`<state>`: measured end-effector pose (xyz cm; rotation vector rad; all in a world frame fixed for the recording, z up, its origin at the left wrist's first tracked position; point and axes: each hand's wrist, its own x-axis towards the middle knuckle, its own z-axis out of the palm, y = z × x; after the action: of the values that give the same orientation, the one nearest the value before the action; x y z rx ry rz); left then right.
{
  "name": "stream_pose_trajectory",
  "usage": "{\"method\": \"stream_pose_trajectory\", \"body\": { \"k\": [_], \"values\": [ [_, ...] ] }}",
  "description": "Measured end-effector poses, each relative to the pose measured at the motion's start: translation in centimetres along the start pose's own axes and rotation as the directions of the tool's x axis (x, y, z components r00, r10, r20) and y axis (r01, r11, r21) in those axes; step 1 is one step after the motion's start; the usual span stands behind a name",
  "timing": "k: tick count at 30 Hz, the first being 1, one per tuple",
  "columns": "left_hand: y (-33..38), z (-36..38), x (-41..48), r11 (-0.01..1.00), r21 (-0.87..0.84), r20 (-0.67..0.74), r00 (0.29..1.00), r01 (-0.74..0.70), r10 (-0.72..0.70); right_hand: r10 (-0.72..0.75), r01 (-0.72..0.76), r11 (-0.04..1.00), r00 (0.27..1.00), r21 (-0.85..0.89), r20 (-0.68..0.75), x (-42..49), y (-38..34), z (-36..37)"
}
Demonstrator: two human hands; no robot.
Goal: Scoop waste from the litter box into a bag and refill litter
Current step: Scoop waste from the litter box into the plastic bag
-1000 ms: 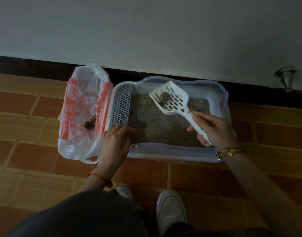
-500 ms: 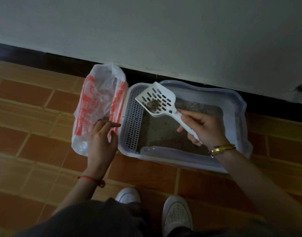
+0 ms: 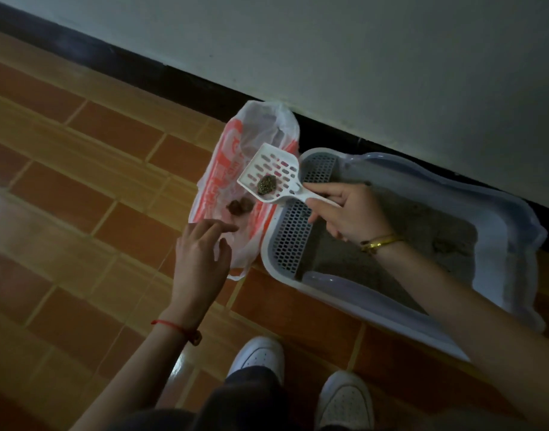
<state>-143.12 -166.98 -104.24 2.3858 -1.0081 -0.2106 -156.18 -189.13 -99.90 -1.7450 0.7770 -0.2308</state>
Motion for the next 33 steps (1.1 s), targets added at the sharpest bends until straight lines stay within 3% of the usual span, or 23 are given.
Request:
{"method": "stream_pose_trajectory", "body": {
  "k": [3,5,7,9,12,15,17,19,22,25,30,33],
  "values": [
    [-0.4,0.1,-0.7,0.999,0.034,0.053,0.998,-0.022,0.02,-0.273,0.256,0.9,0.962,-0.354,0.001,1.4,-0.5,1.4],
    [-0.5,0.1,-1.0,0.999,0.045,0.068,0.998,-0.015,0.012,-0.434,0.405,0.698,0.895,-0.591,0.1,1.9,-0.4,2.2],
    [-0.5,0.2,-1.2,0.999,0.053,0.074,0.997,0.001,-0.004,-0.53,0.492,0.414,0.814,-0.766,0.237,2.1,-0.2,3.0],
    [-0.7,0.2,-1.2,0.998,0.063,0.08,0.997,-0.001,-0.004,-0.572,0.532,0.222,0.75,-0.817,0.333,2.1,0.2,3.3],
    [-0.8,0.5,-1.2,0.997,0.076,0.105,0.994,-0.013,0.005,-0.614,0.551,0.151,0.703,-0.821,0.359,2.1,0.7,3.0],
    [-0.6,0.8,-1.1,0.997,0.074,0.122,0.992,-0.03,0.02,-0.596,0.513,0.216,0.743,-0.831,0.305,1.7,0.6,2.4],
    [-0.3,0.9,-1.1,0.996,0.077,0.128,0.991,-0.041,0.031,-0.545,0.457,0.45,0.821,-0.767,0.169,1.3,0.4,1.5],
    [0.2,1.1,-1.1,0.995,0.073,0.135,0.99,-0.06,0.05,-0.402,0.331,0.759,0.915,-0.56,-0.005,0.6,-0.3,0.4],
    [1.2,1.7,-0.8,0.992,0.032,0.15,0.982,-0.123,0.117,-0.117,0.086,0.981,0.978,-0.176,-0.172,-1.0,-1.1,-1.8],
    [2.6,2.8,-0.4,0.968,-0.002,0.187,0.951,-0.251,0.246,0.125,-0.114,0.991,0.97,0.067,-0.207,-3.2,-1.1,-4.6],
    [4.7,5.1,-0.2,0.923,-0.054,0.267,0.886,-0.38,0.38,0.209,-0.184,0.977,0.936,0.111,-0.283,-7.0,0.7,-9.1],
    [5.4,6.1,-0.3,0.91,-0.025,0.273,0.873,-0.415,0.405,0.231,-0.233,0.972,0.929,0.03,-0.289,-9.3,2.0,-11.3]
  ]
}}
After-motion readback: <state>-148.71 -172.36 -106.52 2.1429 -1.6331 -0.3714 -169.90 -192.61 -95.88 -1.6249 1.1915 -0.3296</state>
